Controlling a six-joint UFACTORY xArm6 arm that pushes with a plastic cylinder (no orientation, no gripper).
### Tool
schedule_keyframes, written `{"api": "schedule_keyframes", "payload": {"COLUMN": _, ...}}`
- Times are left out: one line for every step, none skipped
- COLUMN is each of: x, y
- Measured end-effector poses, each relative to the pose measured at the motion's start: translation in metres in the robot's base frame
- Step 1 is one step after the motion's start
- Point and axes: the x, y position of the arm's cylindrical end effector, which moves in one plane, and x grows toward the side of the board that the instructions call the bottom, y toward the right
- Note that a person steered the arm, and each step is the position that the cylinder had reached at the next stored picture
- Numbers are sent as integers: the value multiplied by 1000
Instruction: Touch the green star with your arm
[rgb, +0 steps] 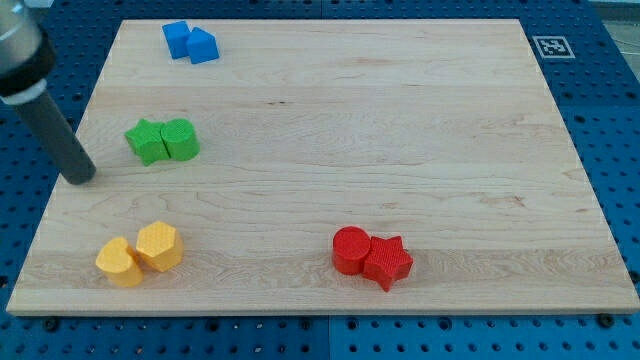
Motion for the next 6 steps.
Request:
{"api": "schedule_keyframes", "payload": {"x": -28, "y": -9}}
{"api": "schedule_keyframes", "payload": {"x": -31, "y": -7}}
{"api": "schedule_keyframes", "payload": {"x": -31, "y": 22}}
{"api": "schedule_keyframes", "payload": {"x": -30, "y": 35}}
{"api": "schedule_keyframes", "payload": {"x": -30, "y": 37}}
{"api": "schedule_keyframes", "payload": {"x": -30, "y": 39}}
